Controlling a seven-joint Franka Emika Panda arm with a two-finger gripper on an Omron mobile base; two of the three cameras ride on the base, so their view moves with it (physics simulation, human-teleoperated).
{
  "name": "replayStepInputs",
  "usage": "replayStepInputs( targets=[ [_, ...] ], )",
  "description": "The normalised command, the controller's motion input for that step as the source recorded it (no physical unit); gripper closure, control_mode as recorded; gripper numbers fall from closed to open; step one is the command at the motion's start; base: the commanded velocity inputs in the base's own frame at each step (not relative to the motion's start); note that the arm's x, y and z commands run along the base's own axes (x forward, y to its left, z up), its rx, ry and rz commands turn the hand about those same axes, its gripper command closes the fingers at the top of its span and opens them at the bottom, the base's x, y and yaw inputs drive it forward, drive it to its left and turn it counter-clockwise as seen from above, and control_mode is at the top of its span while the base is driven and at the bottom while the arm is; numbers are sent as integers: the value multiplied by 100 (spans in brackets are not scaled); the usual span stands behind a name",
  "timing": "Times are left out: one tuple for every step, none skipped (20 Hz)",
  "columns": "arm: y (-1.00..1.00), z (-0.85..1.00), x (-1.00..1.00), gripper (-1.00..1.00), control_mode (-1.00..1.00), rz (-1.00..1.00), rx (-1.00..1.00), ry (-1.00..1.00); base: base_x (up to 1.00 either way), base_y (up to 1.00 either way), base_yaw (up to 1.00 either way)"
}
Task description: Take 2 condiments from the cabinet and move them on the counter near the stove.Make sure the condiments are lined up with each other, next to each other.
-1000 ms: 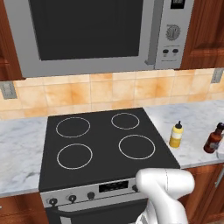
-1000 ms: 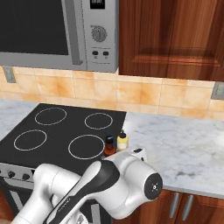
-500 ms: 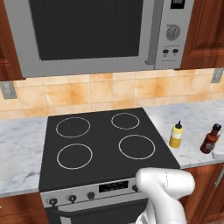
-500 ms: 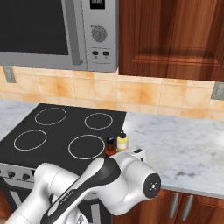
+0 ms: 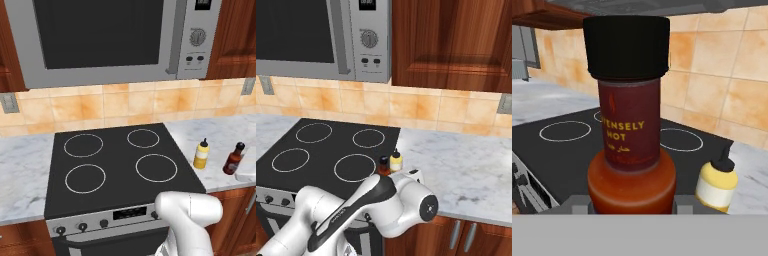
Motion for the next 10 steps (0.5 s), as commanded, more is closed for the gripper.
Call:
replayStepInputs(
  targets=[
    [-1, -23, 25, 100, -100, 0, 0, 0, 0, 0, 0],
    [-1, -21, 24, 100, -100, 0, 0, 0, 0, 0, 0],
    [-1, -20, 22, 100, -100, 0, 0, 0, 0, 0, 0],
    [-1, -20, 22, 100, -100, 0, 0, 0, 0, 0, 0],
    [-2, -19, 21, 100, -100, 0, 0, 0, 0, 0, 0],
    [-1, -17, 20, 100, -100, 0, 0, 0, 0, 0, 0],
    [-4, -19, 20, 100, -100, 0, 0, 0, 0, 0, 0],
    [-3, -18, 21, 100, -100, 0, 0, 0, 0, 0, 0],
    [-4, -19, 24, 100, -100, 0, 0, 0, 0, 0, 0],
    [-5, -19, 25, 100, -100, 0, 0, 0, 0, 0, 0]
  ],
)
